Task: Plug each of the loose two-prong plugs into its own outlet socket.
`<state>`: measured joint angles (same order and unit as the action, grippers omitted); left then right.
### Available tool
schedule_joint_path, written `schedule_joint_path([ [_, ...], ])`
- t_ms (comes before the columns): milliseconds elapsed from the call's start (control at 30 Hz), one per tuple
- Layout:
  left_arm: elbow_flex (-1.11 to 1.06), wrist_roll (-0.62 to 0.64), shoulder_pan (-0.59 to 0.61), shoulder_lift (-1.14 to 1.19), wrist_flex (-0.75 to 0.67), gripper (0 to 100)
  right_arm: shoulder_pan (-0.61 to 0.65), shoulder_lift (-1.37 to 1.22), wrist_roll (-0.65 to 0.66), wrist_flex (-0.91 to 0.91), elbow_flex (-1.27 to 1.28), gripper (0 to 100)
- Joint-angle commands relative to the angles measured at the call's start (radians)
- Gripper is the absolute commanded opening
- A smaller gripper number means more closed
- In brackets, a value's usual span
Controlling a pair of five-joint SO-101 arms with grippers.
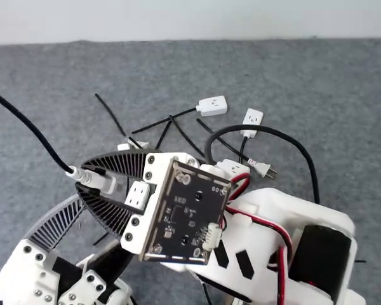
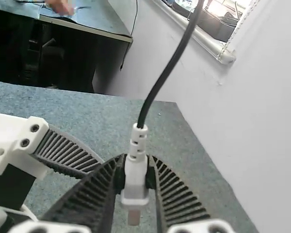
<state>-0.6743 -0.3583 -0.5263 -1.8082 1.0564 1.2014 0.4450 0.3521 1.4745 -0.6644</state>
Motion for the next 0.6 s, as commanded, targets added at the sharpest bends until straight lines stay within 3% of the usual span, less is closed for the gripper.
schedule_joint_path([
  [0,0.022,-0.002,-0.091,-0.009,0.014,24,0.012,0.015,0.011,-0.025,-0.015,0.8],
  [567,-0.042,-0.008,-0.224,-0.008,0.025,24,0.016,0.015,0.009,-0.027,0.029,0.8],
])
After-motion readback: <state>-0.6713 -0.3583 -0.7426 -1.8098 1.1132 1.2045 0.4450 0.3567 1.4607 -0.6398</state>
